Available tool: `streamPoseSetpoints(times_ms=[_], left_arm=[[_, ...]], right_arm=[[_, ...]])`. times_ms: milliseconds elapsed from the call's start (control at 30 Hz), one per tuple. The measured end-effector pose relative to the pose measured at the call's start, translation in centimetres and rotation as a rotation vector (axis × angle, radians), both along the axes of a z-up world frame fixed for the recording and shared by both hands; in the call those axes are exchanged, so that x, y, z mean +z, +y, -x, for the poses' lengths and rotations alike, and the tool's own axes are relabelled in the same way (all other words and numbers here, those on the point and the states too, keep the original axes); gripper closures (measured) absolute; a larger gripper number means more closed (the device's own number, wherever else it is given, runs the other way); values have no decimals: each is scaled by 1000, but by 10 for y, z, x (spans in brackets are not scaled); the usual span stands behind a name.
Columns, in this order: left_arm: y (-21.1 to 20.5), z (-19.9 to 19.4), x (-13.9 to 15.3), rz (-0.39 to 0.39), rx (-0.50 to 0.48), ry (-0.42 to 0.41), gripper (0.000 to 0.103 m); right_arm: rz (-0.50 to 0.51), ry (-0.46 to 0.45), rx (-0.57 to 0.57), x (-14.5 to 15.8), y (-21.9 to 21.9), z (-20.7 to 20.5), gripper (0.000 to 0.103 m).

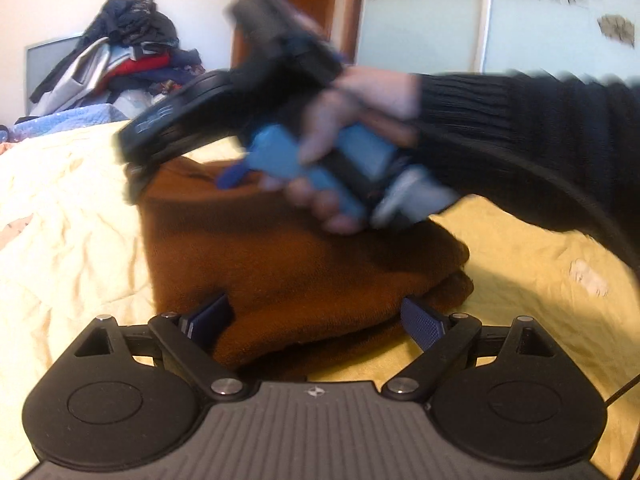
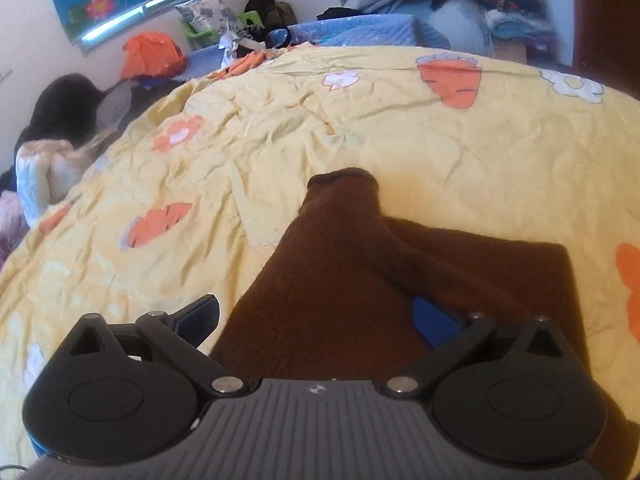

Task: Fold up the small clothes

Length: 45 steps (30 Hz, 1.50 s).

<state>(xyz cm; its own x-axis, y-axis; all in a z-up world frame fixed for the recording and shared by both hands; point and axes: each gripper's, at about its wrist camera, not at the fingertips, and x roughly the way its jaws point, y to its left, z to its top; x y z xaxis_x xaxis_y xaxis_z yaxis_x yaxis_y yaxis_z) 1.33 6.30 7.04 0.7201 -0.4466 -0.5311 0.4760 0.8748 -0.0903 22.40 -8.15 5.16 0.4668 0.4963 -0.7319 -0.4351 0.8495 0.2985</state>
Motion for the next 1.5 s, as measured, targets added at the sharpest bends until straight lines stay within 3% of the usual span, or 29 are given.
streamPoseSetpoints(times_ms=[67,133,200,267,333,400,433,467,500,533,567,600,633,733,833,900,933,967,1000,1067,1133,1200,1267,1300,1333,1367,1500], left_arm=[[17,7,8,47,24,6,9],[41,9,16,114,69,27,9],[71,-2,18,224,124,122,9],[97,-20,12,351,198,252,9],[111,-40,2,465,221,377,10],[107,-53,-5,518,179,452,10],[101,-58,-7,526,153,473,11],[94,-62,-9,524,127,488,23],[86,-67,-11,508,109,514,34],[80,-70,-10,472,112,519,59],[75,-73,-12,430,117,544,80],[75,-73,-11,419,122,556,81],[75,-71,-8,413,121,557,85],[77,-54,7,361,102,506,86],[68,-43,2,224,102,455,80],[66,-35,14,177,130,396,73],[63,-28,23,140,149,356,65],[61,-19,35,103,169,292,56],[57,-12,47,77,179,213,51],[44,-6,65,35,158,89,20],[22,-12,70,-14,123,37,18],[-2,-26,60,-69,100,54,18],[-20,-45,36,-122,74,137,18],[-26,-50,24,-159,92,144,18],[-29,-45,18,-188,88,86,14],[-32,-42,13,-209,76,59,13],[-32,-41,11,-196,84,52,13]], right_arm=[[-52,5,-50,18,-31,23,6],[-184,-29,-94,34,-78,59,0],[-303,-17,-174,36,-132,93,0],[-410,56,-258,24,-180,116,1],[-494,164,-325,0,-212,132,10],[-533,253,-329,-21,-220,141,28],[-532,288,-311,-30,-215,144,31],[-541,299,-281,-36,-209,147,38],[-545,308,-248,-39,-201,150,42],[-541,305,-221,-40,-192,151,45],[-513,303,-200,-39,-184,152,58],[-469,304,-181,-40,-177,152,75],[-448,282,-163,-38,-173,155,76],[-425,252,-112,-26,-174,168,77],[-422,239,-116,-31,-181,178,81],[-481,263,-149,-31,-190,178,66],[-477,257,-173,-24,-193,178,59],[-460,218,-209,-14,-197,179,40],[-435,152,-246,-1,-199,181,30],[-364,22,-266,25,-193,174,30],[-306,-54,-256,45,-175,155,30],[-302,-62,-195,51,-151,128,26],[-269,-12,-162,39,-128,98,20],[-206,25,-163,29,-118,84,21],[-135,55,-162,17,-109,75,22],[-119,-3,-137,10,-106,74,26],[-136,19,-141,13,-108,67,27]])
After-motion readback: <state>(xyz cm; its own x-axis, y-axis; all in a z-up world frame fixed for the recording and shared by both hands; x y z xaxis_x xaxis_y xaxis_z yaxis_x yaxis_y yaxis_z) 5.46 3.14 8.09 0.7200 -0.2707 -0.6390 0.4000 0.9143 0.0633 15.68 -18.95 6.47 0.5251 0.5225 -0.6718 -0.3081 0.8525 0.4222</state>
